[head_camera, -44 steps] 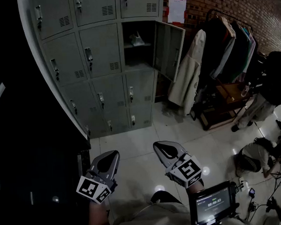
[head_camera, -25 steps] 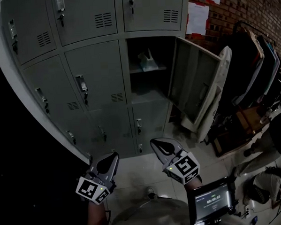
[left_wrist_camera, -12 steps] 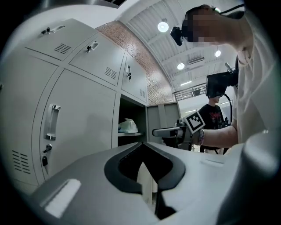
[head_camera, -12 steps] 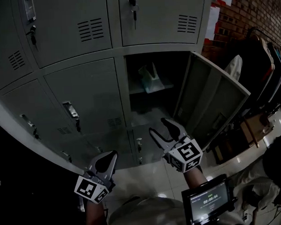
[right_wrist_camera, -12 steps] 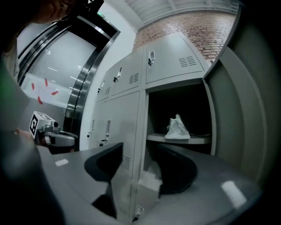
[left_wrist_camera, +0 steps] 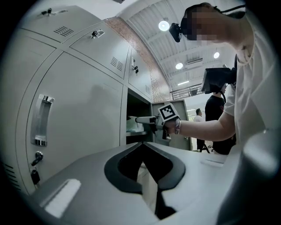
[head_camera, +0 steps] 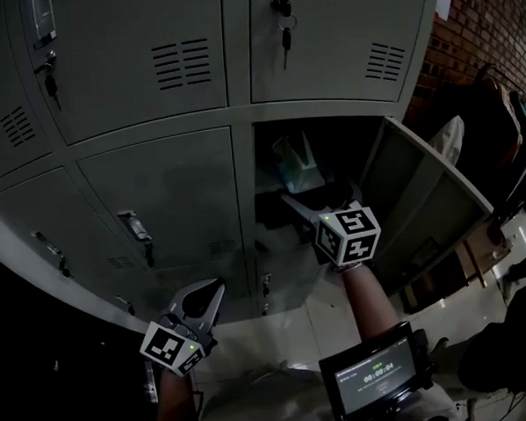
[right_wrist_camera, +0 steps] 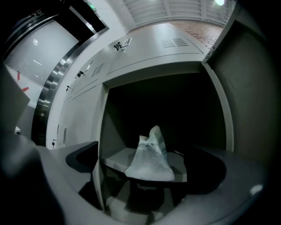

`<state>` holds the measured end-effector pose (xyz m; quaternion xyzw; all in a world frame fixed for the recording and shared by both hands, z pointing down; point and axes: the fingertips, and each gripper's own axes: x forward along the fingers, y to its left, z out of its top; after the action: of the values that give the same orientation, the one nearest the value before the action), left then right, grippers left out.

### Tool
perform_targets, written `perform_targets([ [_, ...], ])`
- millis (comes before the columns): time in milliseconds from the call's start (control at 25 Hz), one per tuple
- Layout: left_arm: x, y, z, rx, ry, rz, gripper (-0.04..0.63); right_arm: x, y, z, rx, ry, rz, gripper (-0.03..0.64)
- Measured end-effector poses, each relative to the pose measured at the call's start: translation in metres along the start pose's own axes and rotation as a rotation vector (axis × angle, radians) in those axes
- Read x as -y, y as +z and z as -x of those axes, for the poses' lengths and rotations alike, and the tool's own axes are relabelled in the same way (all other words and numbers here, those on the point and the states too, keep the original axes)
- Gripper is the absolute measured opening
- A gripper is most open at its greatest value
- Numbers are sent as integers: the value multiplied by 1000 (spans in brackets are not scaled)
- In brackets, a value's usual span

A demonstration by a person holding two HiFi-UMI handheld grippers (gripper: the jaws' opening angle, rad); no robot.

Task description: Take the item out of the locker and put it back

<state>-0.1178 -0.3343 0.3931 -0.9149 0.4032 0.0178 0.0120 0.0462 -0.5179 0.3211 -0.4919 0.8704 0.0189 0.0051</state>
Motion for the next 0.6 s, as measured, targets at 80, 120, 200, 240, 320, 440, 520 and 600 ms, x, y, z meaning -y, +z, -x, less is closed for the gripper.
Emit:
perform_targets([
  [80,-5,-3,-2,-8,0,3,5,8,2,-11,0,-20,-8,575],
  [120,-7,-5,-3,-10,-1,4,6,11,2,-16,-7,-28,-2,575],
  [200,-11,-7,-5,-13,-7,5,5,16,-1,-25,-30,-43,29,553],
  [240,-13,-8,-5,-14,-10,7,6,17,-3,-29,-45,-52,52,488],
  [320,-17,-10,-6,-17,-11,16,5,20,-9,-36,-84,-68,94,374],
  [440,-23,-12,-6,-15,-9,31,6,22,-19,-40,-135,-77,144,126],
  [520,-25,-13,-6,-13,-13,37,5,20,-23,-38,-154,-69,183,52],
  [600,-27,-14,-7,-14,-20,39,5,18,-21,-35,-149,-58,205,29],
])
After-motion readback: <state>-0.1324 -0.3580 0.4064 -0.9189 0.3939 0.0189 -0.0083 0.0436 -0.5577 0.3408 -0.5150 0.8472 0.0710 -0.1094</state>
